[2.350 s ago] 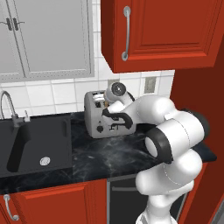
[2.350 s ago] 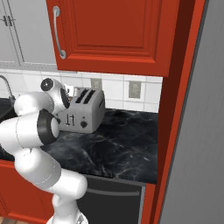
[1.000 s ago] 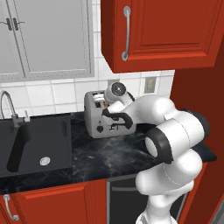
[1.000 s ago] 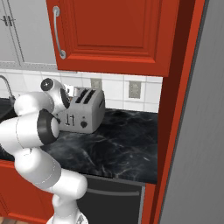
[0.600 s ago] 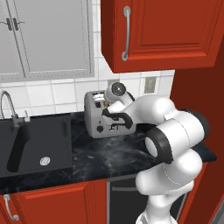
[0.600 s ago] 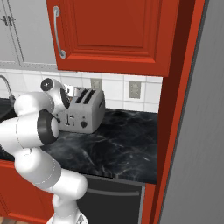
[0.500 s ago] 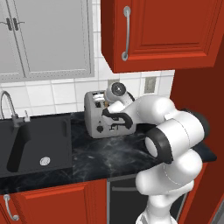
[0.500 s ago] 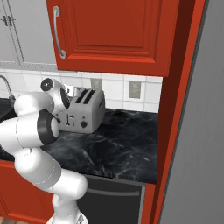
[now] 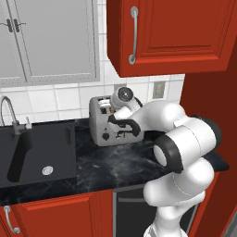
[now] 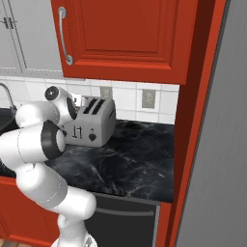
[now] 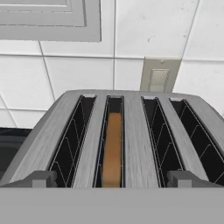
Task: Start the toaster. Once the lever pops up, take the bread to the plate on the dining counter.
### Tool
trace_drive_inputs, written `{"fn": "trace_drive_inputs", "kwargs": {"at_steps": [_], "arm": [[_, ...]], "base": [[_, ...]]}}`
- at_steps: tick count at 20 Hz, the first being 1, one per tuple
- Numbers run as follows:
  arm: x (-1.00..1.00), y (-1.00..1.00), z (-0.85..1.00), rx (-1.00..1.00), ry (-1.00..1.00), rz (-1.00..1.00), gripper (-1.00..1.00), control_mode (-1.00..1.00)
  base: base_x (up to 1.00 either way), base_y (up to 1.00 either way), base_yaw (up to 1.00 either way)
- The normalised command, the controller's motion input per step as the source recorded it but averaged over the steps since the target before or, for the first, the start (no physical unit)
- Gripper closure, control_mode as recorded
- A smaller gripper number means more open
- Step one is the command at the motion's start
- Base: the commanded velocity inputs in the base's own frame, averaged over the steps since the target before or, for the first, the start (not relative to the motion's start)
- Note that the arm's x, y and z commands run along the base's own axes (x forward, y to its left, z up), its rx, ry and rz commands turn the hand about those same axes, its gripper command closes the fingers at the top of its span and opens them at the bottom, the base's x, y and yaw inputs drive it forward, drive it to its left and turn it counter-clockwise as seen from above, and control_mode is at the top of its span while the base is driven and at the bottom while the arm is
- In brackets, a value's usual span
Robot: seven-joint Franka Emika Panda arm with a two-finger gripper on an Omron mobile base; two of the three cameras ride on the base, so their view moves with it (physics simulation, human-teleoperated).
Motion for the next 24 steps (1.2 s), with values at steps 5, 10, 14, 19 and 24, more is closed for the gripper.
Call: {"fn": "trace_drive_inputs", "kwargs": {"at_steps": [5,10,14,19,24], "arm": [[0.00,0.00,0.00,0.00,0.00,0.00,-1.00,-1.00],[0.00,0.00,0.00,0.00,0.00,0.00,-1.00,-1.00],[0.00,0.00,0.00,0.00,0.00,0.00,-1.00,-1.00],[0.00,0.00,0.00,0.00,0.00,0.00,-1.00,-1.00],[0.00,0.00,0.00,0.00,0.00,0.00,-1.00,-1.00]], "base": [[0.00,0.00,0.00],[0.00,0.00,0.00],[0.00,0.00,0.00],[0.00,0.00,0.00],[0.00,0.00,0.00]]}}
